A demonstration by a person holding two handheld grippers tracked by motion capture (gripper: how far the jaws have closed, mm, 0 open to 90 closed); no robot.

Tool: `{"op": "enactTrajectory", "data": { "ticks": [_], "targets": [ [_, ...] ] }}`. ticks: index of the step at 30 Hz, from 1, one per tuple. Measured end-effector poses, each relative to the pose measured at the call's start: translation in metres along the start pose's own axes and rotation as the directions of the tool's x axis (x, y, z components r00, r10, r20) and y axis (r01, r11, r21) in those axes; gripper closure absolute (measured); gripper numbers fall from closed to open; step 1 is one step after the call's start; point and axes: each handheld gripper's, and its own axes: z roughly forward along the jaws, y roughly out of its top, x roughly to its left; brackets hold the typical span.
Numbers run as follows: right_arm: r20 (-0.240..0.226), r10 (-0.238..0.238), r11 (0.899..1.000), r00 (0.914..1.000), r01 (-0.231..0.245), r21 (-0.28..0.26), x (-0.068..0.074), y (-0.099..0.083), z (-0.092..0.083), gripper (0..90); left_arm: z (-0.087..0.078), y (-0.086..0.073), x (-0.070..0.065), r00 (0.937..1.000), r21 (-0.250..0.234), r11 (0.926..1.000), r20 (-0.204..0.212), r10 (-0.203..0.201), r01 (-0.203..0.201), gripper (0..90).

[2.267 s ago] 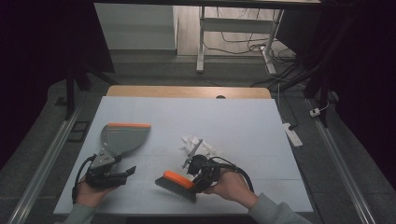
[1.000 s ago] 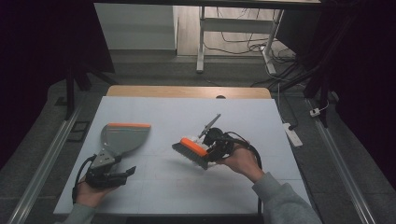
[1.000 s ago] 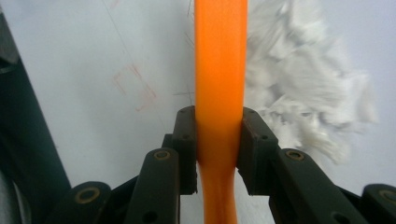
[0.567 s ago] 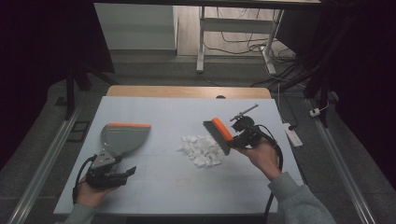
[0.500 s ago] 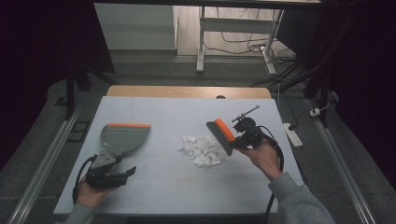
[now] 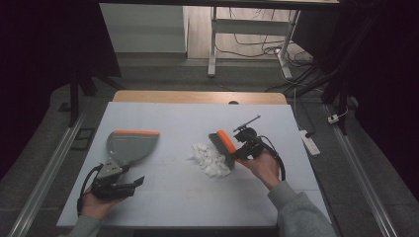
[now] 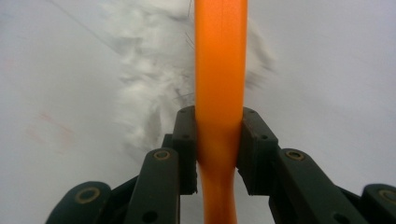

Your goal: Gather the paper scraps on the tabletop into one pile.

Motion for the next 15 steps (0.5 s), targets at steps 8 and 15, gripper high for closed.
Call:
{"op": "enactTrajectory", "data": {
  "ticks": [8,15],
  "targets": [
    [-0.008,-0.020,0.998,0.9998,0.020,-0.063,0.006,0.002,-0.013,70.8,0.001,0.000,0.000,1.0000,0.002,1.0000,0.003,0.000,0.000,29.8],
    [0.005,-0.006,0.992,1.0000,0.006,-0.125,-0.007,-0.007,-0.040,70.8,0.002,0.001,-0.002,1.0000,0.005,1.0000,0.002,0.003,-0.003,29.7]
  ]
}}
